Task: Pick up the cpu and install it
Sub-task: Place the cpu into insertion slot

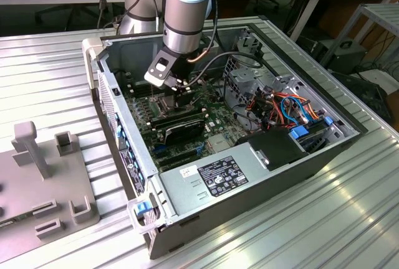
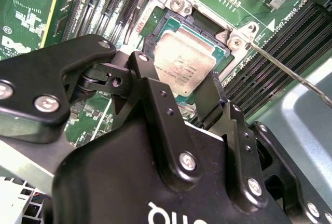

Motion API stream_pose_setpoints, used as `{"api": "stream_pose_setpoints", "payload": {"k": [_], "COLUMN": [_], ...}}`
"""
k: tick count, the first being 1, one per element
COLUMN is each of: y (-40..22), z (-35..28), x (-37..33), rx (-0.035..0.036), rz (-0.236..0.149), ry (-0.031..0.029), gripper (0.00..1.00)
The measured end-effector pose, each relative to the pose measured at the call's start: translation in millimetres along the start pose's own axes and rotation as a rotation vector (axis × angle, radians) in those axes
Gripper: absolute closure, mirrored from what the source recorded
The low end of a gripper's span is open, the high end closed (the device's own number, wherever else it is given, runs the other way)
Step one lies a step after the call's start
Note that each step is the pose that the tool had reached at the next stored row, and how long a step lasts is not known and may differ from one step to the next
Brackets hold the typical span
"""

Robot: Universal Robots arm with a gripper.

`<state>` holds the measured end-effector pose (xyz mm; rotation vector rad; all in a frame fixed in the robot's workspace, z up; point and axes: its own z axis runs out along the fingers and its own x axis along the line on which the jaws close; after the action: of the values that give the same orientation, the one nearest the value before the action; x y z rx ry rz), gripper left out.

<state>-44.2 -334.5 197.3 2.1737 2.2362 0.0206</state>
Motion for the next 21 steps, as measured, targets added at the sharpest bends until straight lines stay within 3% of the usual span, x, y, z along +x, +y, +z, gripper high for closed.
{"api": "stream_pose_setpoints", "payload": {"k": [14,15,17,21], "y": [-0.3,-0.2,-0.3,-0.2], "z": [1.8,2.1,1.9,-0.1], "x": [0.0,0.2,0.1,0.0], "rx": [0.0000,-0.0005,0.0000,0.0001], "rz": [0.000,0.000,0.000,0.000], "ry": [0.0000,0.0011,0.0001,-0.0001], "gripper": [0.45,0.45,0.33,0.33]}}
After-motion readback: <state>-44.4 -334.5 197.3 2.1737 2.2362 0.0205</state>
